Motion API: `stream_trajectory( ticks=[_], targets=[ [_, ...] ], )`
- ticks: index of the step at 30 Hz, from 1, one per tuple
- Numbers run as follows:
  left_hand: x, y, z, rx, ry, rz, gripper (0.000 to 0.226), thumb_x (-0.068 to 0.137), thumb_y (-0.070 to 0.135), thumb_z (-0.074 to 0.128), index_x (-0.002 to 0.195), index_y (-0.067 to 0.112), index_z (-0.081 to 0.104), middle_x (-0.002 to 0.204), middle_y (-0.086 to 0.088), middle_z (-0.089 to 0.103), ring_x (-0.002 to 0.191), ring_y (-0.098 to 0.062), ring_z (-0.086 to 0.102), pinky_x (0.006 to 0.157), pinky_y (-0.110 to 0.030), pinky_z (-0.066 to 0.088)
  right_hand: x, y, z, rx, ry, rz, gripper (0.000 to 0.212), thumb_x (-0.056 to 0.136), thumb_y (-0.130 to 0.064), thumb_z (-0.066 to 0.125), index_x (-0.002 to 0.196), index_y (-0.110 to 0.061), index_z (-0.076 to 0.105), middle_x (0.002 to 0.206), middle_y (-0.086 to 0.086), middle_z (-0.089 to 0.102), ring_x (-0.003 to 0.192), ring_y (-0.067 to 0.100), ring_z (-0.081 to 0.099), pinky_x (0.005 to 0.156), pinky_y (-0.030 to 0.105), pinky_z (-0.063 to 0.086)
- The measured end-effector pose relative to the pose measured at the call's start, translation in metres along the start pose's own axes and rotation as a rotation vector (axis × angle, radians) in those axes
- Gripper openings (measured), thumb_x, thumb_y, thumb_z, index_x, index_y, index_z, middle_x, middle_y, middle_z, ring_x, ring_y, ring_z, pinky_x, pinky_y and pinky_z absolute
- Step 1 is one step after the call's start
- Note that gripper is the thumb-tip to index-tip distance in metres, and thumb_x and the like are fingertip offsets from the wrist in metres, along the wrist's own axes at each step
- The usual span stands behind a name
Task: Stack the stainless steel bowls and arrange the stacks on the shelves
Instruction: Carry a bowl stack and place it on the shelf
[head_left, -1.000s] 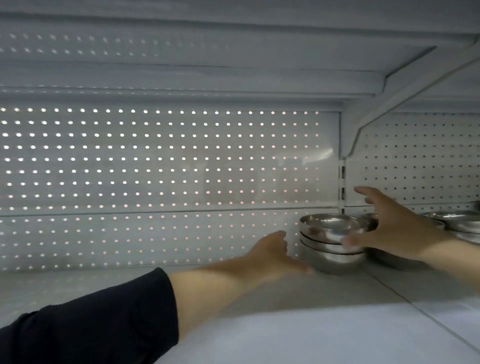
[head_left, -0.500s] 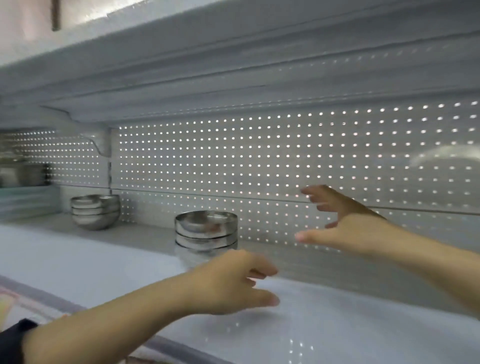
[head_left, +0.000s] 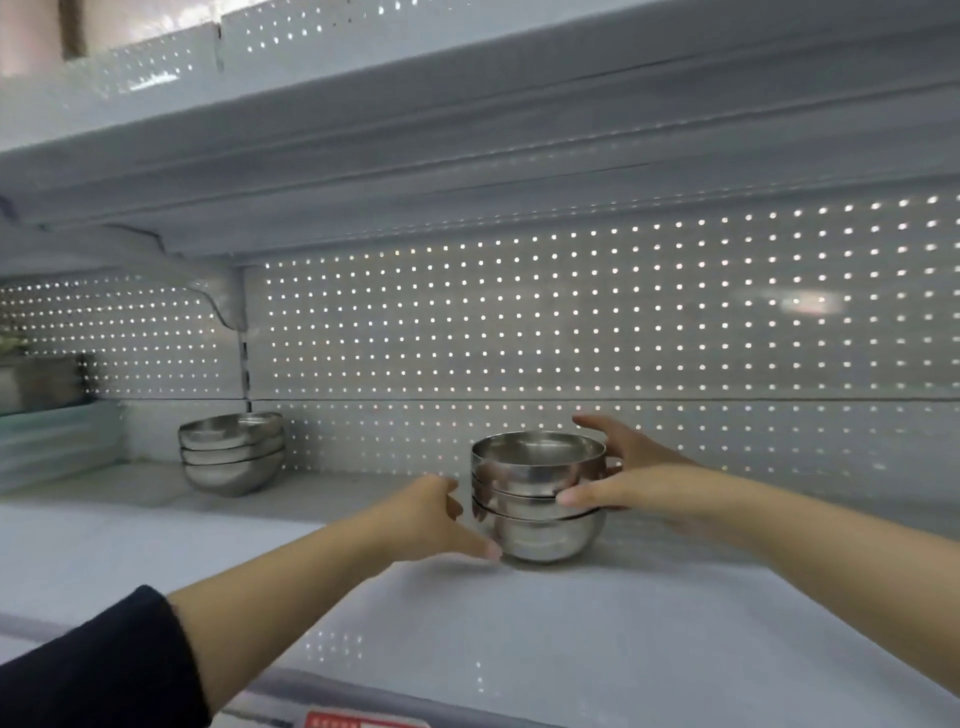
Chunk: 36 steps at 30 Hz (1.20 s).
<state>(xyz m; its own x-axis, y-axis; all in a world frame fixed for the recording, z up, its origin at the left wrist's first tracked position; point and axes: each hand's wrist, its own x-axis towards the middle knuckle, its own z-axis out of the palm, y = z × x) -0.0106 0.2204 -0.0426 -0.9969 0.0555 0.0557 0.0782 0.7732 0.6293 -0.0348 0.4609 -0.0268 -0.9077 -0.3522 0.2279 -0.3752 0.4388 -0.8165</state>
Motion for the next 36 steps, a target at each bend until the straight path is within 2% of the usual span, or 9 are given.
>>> stream_trajectory(
  ticks=[3,7,12,16,21,26,30,32,36],
  targets=[
    [0.010,-0.001,0.005,-0.072,-0.048,0.111,0.069,0.060,0.025,0.086,0.119,0.008,0.056,0.099,0.004,0.062,0.096,-0.018,0.061,0.089,-0.026,0.044,-0.004,0.006,0.002,0.063,-0.025,-0.024,0.079,0.056,-0.030,0.089,0.119,-0.050,0.045,0.114,-0.021,0.061,0.103,-0.005,0.059,0.082,0.017,0.049],
    [0.015,0.002,0.012,-0.138,-0.054,0.168,0.048,0.056,0.022,0.088,0.097,0.011,0.065,0.074,0.005,0.059,0.067,-0.009,0.054,0.069,-0.021,0.043,-0.007,0.010,-0.001,0.068,0.015,-0.025,0.081,0.061,-0.022,0.088,0.125,-0.044,0.043,0.120,-0.015,0.059,0.106,0.000,0.059,0.086,0.020,0.049],
    [0.017,0.032,0.028,-0.196,-0.044,0.197,0.047,0.053,0.022,0.089,0.094,0.016,0.068,0.075,0.006,0.062,0.067,-0.007,0.056,0.070,-0.021,0.046,-0.020,0.012,-0.035,-0.005,0.064,-0.018,0.096,0.057,-0.030,0.088,0.135,-0.043,0.034,0.126,-0.016,0.054,0.105,0.001,0.061,0.090,0.024,0.048],
    [0.022,0.080,0.053,-0.243,-0.032,0.252,0.068,0.039,0.032,0.086,0.100,0.008,0.068,0.085,-0.006,0.066,0.078,-0.015,0.059,0.092,-0.039,0.048,-0.042,0.024,-0.083,-0.019,0.133,-0.014,0.105,0.047,-0.034,0.089,0.137,-0.037,0.037,0.129,-0.010,0.055,0.111,0.011,0.059,0.100,0.038,0.046],
    [0.043,0.156,0.109,-0.248,-0.093,0.328,0.080,0.030,0.036,0.081,0.098,-0.002,0.065,0.087,-0.007,0.065,0.079,-0.018,0.056,0.097,-0.049,0.045,-0.079,0.057,-0.157,0.037,0.196,0.003,0.096,0.055,-0.018,0.089,0.136,-0.032,0.040,0.128,-0.009,0.056,0.106,0.013,0.063,0.089,0.036,0.054],
    [0.065,0.240,0.177,-0.217,-0.137,0.442,0.076,0.030,0.041,0.078,0.095,0.004,0.066,0.099,-0.018,0.070,0.098,-0.032,0.065,0.094,-0.049,0.048,-0.120,0.099,-0.241,0.004,0.310,0.038,0.088,0.056,-0.014,0.087,0.130,-0.033,0.044,0.119,-0.005,0.061,0.106,0.016,0.063,0.092,0.042,0.052],
    [0.084,0.303,0.231,-0.247,-0.183,0.465,0.078,0.029,0.042,0.075,0.095,0.002,0.066,0.092,-0.013,0.068,0.084,-0.022,0.060,0.091,-0.044,0.048,-0.150,0.133,-0.305,-0.014,0.365,0.083,0.095,0.049,-0.017,0.090,0.130,-0.034,0.044,0.115,-0.004,0.063,0.108,0.017,0.061,0.098,0.041,0.048],
    [0.092,0.329,0.255,-0.230,-0.222,0.471,0.066,0.036,0.036,0.077,0.093,0.005,0.064,0.085,-0.006,0.061,0.080,-0.018,0.053,0.082,-0.038,0.049,-0.162,0.148,-0.330,0.004,0.378,0.101,0.098,0.044,-0.021,0.091,0.128,-0.037,0.045,0.116,-0.002,0.061,0.110,0.019,0.058,0.099,0.041,0.047],
    [0.109,0.358,0.287,-0.248,-0.262,0.447,0.043,0.059,0.005,0.082,0.097,0.001,0.064,0.084,-0.007,0.058,0.080,-0.018,0.053,0.084,-0.040,0.050,-0.174,0.174,-0.361,0.019,0.392,0.115,0.097,0.052,-0.014,0.090,0.135,-0.031,0.042,0.113,0.003,0.063,0.106,0.018,0.060,0.093,0.036,0.051]
  ],
)
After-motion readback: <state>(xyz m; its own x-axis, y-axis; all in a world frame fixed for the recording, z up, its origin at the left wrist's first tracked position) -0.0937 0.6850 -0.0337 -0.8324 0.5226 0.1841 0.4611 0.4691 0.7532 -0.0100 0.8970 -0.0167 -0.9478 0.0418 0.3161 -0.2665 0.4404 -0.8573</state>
